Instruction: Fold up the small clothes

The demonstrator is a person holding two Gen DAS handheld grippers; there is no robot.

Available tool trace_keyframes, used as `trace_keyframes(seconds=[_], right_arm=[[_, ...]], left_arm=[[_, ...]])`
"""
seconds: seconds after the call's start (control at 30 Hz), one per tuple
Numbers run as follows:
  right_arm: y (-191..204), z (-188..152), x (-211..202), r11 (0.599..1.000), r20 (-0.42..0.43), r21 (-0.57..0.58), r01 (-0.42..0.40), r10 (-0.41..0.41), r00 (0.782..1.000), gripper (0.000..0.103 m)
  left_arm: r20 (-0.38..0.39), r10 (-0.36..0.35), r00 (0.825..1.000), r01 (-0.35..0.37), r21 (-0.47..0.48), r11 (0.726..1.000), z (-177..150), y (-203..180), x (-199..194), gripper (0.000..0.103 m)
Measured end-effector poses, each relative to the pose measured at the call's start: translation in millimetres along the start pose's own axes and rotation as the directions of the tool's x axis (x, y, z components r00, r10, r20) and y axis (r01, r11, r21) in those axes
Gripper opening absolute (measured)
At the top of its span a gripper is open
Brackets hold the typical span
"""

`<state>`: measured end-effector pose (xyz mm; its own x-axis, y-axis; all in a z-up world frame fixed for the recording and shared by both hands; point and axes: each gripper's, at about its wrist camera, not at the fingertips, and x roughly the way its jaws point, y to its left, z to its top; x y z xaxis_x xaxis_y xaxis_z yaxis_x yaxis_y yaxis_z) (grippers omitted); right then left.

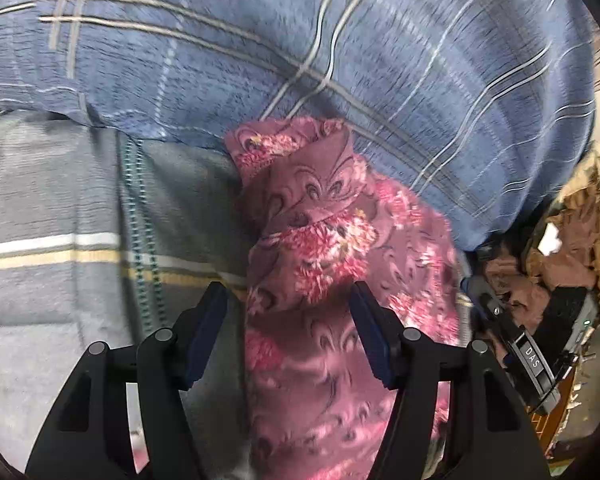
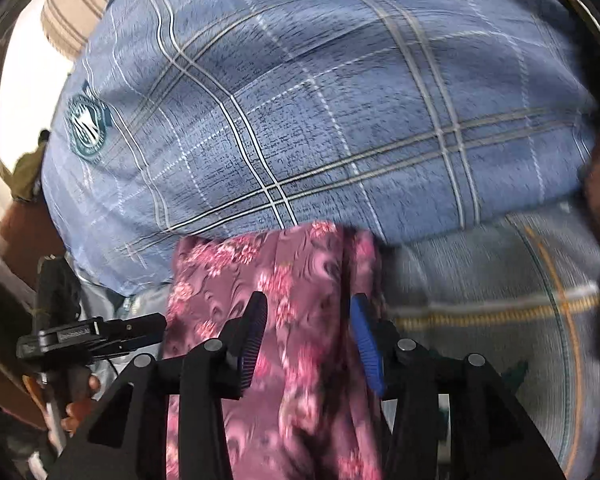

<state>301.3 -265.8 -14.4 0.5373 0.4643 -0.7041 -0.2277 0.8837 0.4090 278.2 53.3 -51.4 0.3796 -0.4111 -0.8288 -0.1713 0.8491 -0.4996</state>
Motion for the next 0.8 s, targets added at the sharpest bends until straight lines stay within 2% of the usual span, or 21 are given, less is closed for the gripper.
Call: trace_keyframes(seconds=[0.07,0.1,0.13,0.17,0.2,0.23,0.3,0.33,0.4,0.5,0.6,0.67,0.8], right_arm=[[0,0,20,0.997,-0.053,-0.039,0.065,-0.067,0.996,0.036],[-2,1,34,0.991,-0.099,-0.060,0.120,-0.125,0.987,0.026],[-5,-1,44,0.989,-0.137,-0.068,0.134,-0.143,0.980,0.025],[-7,-1,43,0.990,-0.132,-0.060,0.125,-0.132,0.982,0.025],[-10,0,32,0.993,-0.107,-0.042,0.113,-0.117,0.987,0.026],[-14,0,18,0.995,-0.078,-0.022,0.092,-0.094,0.992,0.032],[-27,-5,-8,0.999,-0.035,0.021,0.030,-0.029,0.999,0.035],[-36,-10,-17,0.998,-0.038,0.054,-0.020,0.022,0.999,0.045],[-51,-23,-25,0.988,-0.066,0.110,-0.105,0.112,0.991,0.053],[-58,-47,-24,0.975,-0.093,0.140,-0.170,0.184,0.978,0.053],[-57,-58,-13,0.957,-0.104,0.188,-0.222,0.244,0.964,0.054],[-52,-59,-7,0.952,-0.107,0.213,-0.221,0.248,0.963,0.055],[-52,-54,-37,0.915,0.031,0.205,-0.347,0.348,0.937,0.056]], left_arm=[[-0.002,0.068,0.998,-0.068,0.024,0.997,6,-4,17,0.066],[-0.011,0.078,0.997,-0.078,0.025,0.997,7,-4,23,0.068],[-0.024,0.073,0.997,-0.072,0.012,0.997,8,-2,27,0.067],[-0.029,0.060,0.998,-0.060,-0.005,0.998,8,0,25,0.067],[-0.033,0.047,0.998,-0.048,-0.012,0.999,9,1,20,0.067],[-0.025,0.030,0.999,-0.030,-0.006,1.000,7,4,12,0.067],[-0.001,0.002,1.000,-0.002,0.017,1.000,0,10,-8,0.067],[0.003,-0.027,1.000,0.027,0.017,0.999,-4,14,-15,0.067],[-0.014,-0.102,0.995,0.102,-0.003,0.995,-9,23,-24,0.067],[-0.036,-0.169,0.985,0.168,-0.035,0.985,-26,29,-23,0.067],[-0.080,-0.184,0.980,0.178,-0.075,0.981,-37,28,-6,0.067],[-0.107,-0.200,0.974,0.190,-0.096,0.977,-44,25,4,0.067],[-0.097,-0.202,0.974,0.197,-0.061,0.978,-49,18,-3,0.067]])
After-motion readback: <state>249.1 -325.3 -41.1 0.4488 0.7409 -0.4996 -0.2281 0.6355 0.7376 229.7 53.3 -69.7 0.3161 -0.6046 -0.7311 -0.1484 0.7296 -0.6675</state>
